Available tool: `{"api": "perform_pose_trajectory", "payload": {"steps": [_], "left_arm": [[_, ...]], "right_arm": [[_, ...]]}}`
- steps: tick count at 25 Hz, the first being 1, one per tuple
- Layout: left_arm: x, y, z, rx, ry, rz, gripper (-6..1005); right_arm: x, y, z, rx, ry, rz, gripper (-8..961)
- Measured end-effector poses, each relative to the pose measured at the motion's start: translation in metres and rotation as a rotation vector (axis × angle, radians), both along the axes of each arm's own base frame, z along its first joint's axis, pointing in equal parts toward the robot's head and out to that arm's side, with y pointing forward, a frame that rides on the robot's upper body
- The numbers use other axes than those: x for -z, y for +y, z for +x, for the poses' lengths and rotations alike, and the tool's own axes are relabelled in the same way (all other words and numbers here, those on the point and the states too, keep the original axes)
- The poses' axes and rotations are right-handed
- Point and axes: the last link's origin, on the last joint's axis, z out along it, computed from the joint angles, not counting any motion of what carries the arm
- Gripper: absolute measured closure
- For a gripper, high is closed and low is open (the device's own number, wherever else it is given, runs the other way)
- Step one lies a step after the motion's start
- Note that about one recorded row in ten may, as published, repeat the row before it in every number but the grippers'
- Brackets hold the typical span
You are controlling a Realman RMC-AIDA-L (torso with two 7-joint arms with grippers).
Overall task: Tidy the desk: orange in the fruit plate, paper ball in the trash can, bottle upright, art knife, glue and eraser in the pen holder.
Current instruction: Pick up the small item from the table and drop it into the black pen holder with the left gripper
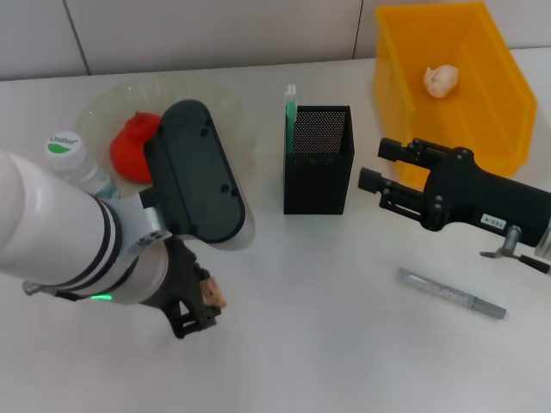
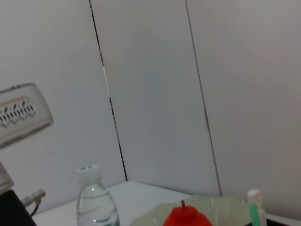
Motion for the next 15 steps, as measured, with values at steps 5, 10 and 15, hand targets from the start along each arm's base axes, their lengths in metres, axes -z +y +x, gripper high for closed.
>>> {"api": "perform_pose_trajectory", "payload": {"steps": [5,10,15], "left_arm": [[-0.002,0.004,0.009,0.042,-0.035,0.023,590],[-0.004,0.007,0.020,0.087,-0.075,0.050,590],[-0.010,0.011,0.032,0.135,-0.119,0.086,590]], "right_arm": [[-0.002,-0.008,0.012,0.034,-0.020,0.001,256],[-0.007,-0.019,0.025,0.076,-0.023,0.017,253],[-0.013,-0.031,0.034,0.071,-0.041,0.055,250]]}}
